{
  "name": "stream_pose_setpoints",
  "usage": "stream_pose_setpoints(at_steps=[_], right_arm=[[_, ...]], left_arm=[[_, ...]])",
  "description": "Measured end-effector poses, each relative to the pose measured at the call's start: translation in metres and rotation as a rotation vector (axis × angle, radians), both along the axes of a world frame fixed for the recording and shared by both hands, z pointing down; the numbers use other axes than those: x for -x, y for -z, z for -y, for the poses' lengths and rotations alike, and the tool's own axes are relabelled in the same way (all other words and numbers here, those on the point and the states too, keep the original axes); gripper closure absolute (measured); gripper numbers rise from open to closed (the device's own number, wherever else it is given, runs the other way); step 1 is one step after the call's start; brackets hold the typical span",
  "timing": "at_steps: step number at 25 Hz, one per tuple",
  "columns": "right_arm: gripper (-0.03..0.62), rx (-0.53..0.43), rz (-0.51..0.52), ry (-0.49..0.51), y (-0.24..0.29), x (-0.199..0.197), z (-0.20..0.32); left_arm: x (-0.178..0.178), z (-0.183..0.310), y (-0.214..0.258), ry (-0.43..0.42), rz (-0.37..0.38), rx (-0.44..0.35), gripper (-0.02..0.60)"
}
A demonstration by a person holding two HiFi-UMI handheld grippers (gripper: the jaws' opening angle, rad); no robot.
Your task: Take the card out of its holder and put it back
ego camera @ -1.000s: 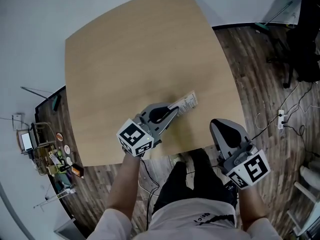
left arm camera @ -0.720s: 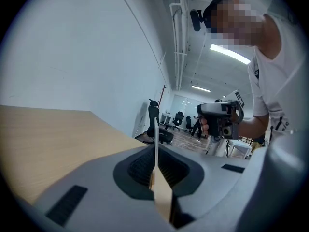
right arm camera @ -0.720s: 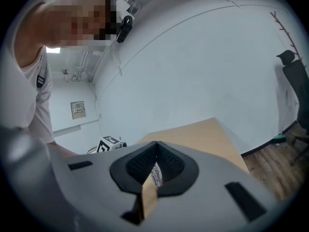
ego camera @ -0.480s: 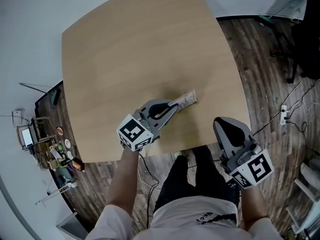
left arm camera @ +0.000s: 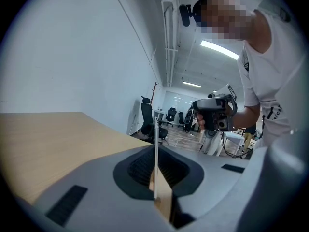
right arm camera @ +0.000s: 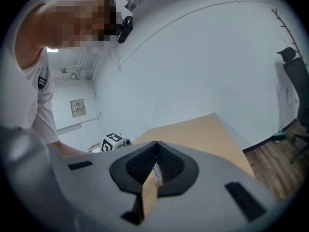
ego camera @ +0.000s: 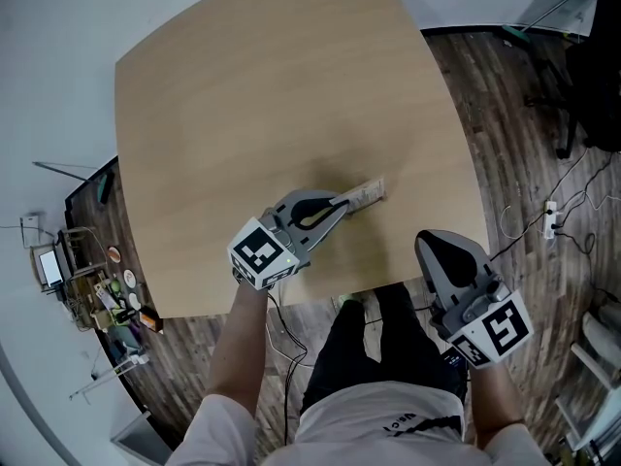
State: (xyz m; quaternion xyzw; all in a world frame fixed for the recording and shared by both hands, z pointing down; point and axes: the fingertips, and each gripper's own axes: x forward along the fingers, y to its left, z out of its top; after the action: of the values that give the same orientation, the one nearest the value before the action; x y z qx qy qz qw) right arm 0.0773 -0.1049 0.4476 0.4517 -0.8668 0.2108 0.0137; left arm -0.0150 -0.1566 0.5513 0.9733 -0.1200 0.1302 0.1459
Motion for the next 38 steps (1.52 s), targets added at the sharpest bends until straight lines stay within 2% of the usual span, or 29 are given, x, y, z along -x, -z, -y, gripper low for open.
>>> stream_pose_setpoints(at_steps=[8,18,32,38], right_arm=[[0.580,0.006,-0.009,0.004,-0.001,0.007,0.004],[0.580,0.011,-0.025,0.012,-0.003,0.010,-0.002],[0.580,0.016,-0.034,0.016,-0.005,0.007,-0.005],[0.580,0.027,-0.037,0.029,-0.010,0.012,-0.005]], left_arm=[[0.006,-0.001,0.001,-0.022,-0.010,-0.009,0.557],[0.006,0.000,0.001,0.017,-0.058,0.004,0.557],[0.001,0.000,-0.005,0.031,-0.058,-0.020,0.557],[0.004,-0.002,-0.015,0.024,-0.047,0.032,0.554]])
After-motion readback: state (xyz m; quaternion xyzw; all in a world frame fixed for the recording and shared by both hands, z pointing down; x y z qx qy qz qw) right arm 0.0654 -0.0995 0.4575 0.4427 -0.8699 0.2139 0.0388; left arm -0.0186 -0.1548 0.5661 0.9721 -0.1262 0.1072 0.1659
